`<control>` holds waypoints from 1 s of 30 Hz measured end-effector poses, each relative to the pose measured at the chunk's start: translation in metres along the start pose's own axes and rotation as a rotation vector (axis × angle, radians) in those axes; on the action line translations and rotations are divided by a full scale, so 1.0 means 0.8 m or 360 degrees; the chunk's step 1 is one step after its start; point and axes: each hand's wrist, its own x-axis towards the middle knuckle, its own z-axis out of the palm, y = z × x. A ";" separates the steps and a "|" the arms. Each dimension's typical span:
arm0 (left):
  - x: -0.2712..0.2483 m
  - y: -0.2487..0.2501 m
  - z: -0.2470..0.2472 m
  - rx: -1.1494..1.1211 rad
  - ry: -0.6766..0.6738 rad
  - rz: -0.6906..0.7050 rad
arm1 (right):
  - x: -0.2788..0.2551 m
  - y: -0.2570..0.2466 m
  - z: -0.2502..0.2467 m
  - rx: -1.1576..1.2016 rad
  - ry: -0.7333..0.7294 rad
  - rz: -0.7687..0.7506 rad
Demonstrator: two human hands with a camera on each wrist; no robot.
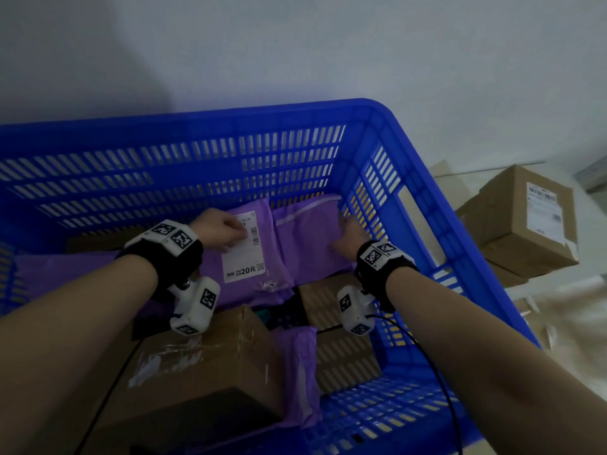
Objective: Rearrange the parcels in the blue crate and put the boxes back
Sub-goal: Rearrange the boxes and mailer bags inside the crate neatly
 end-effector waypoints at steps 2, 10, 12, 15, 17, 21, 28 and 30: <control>-0.002 0.007 0.010 -0.0041 -0.0064 0.0023 | -0.005 0.000 0.000 -0.0023 0.0008 0.0005; -0.012 0.040 0.025 -0.0348 -0.0111 0.0121 | -0.002 -0.015 -0.011 -0.0009 -0.0027 -0.0079; -0.017 0.053 0.023 -0.0615 -0.0090 0.0136 | -0.007 -0.027 -0.021 0.0025 0.0050 -0.0199; -0.024 0.065 0.016 -0.0812 -0.0087 0.0155 | -0.021 -0.044 -0.028 -0.0036 0.0216 -0.0310; -0.030 0.072 0.012 -0.0942 -0.0134 0.0146 | -0.037 -0.057 -0.029 -0.0119 0.0299 -0.0395; -0.041 0.083 0.004 -0.1242 -0.0235 0.0037 | -0.078 -0.083 -0.023 -0.0488 0.0446 -0.0641; -0.051 0.078 -0.005 -0.1496 -0.0267 -0.0240 | -0.111 -0.100 -0.011 -0.0915 0.0518 -0.0994; -0.054 0.074 -0.005 -0.1517 -0.0257 -0.0270 | -0.125 -0.109 -0.008 -0.1070 0.0572 -0.1172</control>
